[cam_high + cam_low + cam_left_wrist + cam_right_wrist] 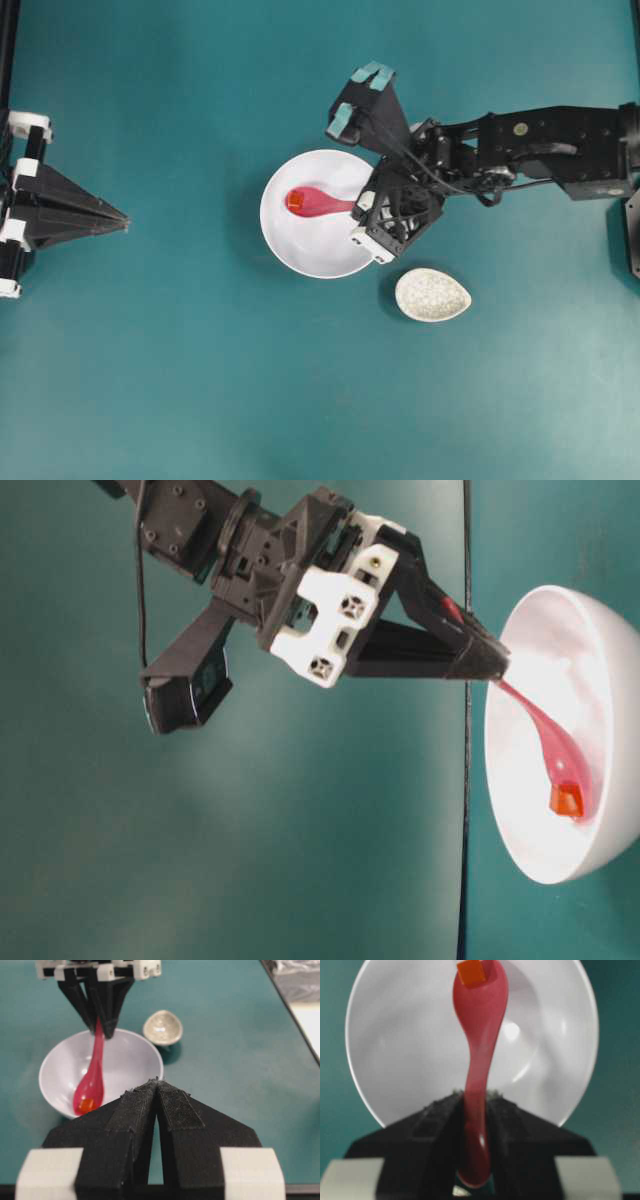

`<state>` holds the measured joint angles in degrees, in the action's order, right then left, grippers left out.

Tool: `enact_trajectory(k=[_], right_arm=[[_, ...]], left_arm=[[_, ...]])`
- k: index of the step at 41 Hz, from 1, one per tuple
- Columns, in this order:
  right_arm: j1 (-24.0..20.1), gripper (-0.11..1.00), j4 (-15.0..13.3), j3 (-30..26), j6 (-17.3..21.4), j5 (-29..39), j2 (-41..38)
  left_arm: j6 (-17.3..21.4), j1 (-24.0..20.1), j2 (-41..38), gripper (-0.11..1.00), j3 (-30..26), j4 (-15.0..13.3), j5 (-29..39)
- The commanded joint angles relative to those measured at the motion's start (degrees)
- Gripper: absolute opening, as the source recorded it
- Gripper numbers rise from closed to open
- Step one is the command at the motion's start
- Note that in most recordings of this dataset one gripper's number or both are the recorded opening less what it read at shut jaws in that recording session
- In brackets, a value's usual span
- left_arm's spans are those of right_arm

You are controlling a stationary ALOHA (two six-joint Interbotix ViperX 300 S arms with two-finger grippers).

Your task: Grip the spoon and scoop the red block from the bowl with right arm.

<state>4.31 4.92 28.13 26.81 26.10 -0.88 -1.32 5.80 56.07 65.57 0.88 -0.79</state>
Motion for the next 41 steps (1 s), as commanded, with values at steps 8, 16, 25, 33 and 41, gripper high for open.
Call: enact_trajectory(k=[8, 16, 25, 33, 41], right_arm=[[-2.72, 0.22, 0.26, 5.62, 4.31, -9.23, 6.33], [-4.75, 0.22, 0.26, 10.90, 5.89, -17.93, 11.51], [-5.45, 0.22, 0.18, 11.16, 6.33, -14.77, 18.90], [-5.54, 0.22, -0.26, 9.84, 6.24, -8.00, 25.22], [-5.45, 0.22, -0.79, 11.07, 5.71, -7.65, 29.44]], left_arm=[[-0.44, 0.09, -0.18, 0.00, -1.49, 0.18, -0.44], [-0.35, 0.09, -0.26, 0.00, -1.49, 0.18, -0.26], [-0.62, 0.09, 0.44, 0.00, -1.58, 0.18, -0.44], [-0.88, 0.09, 0.70, 0.00, -1.67, 0.18, -0.62], [-1.32, 0.09, 0.26, 0.00, -1.49, 0.18, -0.53]])
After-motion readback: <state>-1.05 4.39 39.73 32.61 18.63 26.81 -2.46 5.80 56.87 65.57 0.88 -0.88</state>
